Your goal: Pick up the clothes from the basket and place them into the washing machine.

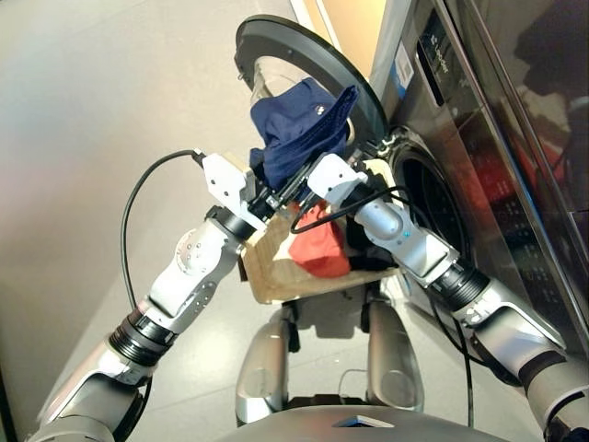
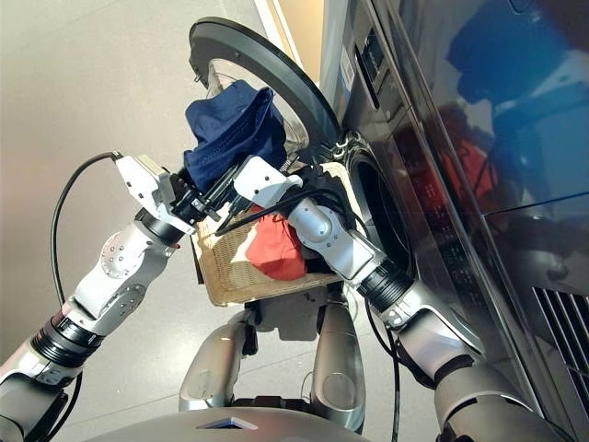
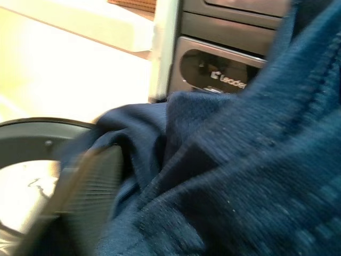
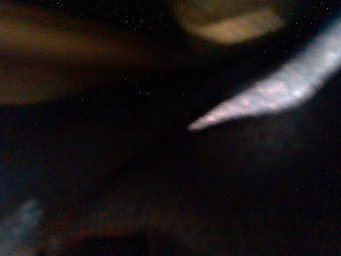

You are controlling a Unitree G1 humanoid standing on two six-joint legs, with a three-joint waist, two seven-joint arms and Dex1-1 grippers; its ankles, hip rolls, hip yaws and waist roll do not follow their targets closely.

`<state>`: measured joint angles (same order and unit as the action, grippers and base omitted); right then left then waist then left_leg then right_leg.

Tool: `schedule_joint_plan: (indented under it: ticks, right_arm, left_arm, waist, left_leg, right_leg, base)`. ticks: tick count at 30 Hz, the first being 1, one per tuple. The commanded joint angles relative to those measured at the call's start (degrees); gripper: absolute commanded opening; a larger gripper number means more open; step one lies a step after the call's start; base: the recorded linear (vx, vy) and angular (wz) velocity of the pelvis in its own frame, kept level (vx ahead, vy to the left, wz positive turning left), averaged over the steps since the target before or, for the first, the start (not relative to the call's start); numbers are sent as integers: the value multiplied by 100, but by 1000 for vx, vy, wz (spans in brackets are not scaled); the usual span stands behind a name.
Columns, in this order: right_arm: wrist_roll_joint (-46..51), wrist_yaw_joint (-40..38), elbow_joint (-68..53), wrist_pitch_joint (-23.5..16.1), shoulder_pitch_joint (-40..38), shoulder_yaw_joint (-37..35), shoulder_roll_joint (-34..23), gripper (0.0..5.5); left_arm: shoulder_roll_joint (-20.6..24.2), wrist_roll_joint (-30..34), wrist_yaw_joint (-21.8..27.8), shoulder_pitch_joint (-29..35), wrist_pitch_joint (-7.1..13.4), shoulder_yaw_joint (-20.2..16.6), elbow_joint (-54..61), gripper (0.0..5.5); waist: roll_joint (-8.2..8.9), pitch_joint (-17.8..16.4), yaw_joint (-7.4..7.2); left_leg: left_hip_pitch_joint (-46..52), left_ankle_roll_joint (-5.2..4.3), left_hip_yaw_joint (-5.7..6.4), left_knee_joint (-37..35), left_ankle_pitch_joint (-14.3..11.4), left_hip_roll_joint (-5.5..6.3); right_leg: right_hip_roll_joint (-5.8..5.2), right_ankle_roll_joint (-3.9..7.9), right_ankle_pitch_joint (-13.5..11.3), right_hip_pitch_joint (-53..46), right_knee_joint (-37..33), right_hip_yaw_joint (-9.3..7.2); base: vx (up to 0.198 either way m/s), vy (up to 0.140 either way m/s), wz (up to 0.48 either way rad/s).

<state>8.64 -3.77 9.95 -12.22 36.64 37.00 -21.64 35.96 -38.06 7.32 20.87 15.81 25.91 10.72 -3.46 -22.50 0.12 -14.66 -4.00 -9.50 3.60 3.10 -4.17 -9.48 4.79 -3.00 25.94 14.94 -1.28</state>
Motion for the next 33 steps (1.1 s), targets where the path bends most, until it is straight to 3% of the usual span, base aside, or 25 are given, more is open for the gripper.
schedule_joint_plan:
  ticks: [1,9,18,28,33]
  right_arm:
    - [264,-312,-458,-564,-35,-417,676,0]
    - [-266,-939,193,-549,-843,-1044,279,0]
    - [-757,-1744,1735,-763,-1451,-1521,208,0]
    - [-137,-1900,3302,-758,-1538,-1997,455,0]
    - [-31,-2177,4035,-625,-1237,-2252,357,0]
  left_arm:
    - [55,193,27,44,485,327,583,550]
    - [-27,682,-345,-61,640,201,440,550]
    - [-214,753,-612,-160,925,-42,477,550]
    - [-284,621,-658,-174,942,-111,559,550]
    - [-613,549,-817,-12,968,-20,565,550]
  waist:
    - [163,173,49]
    - [178,168,-13]
    - [170,197,-45]
    - [146,171,-31]
    - [145,80,24]
  left_leg:
    - [-214,-54,139,393,-152,55]
    - [-234,-43,159,440,-193,71]
    - [-298,-41,180,494,-227,90]
    - [-360,-55,188,568,-258,74]
    - [-479,-52,243,679,-280,63]
  right_leg:
    - [-310,615,-335,-484,-635,290]
    - [-337,622,-327,-519,-647,251]
    - [-374,630,-329,-502,-672,260]
    - [-337,620,-303,-451,-621,255]
    - [-295,589,-254,-358,-508,256]
  base:
    - [0,0,0]
    - [0,0,0]
    - [0,0,0]
    - [0,0,0]
    - [0,0,0]
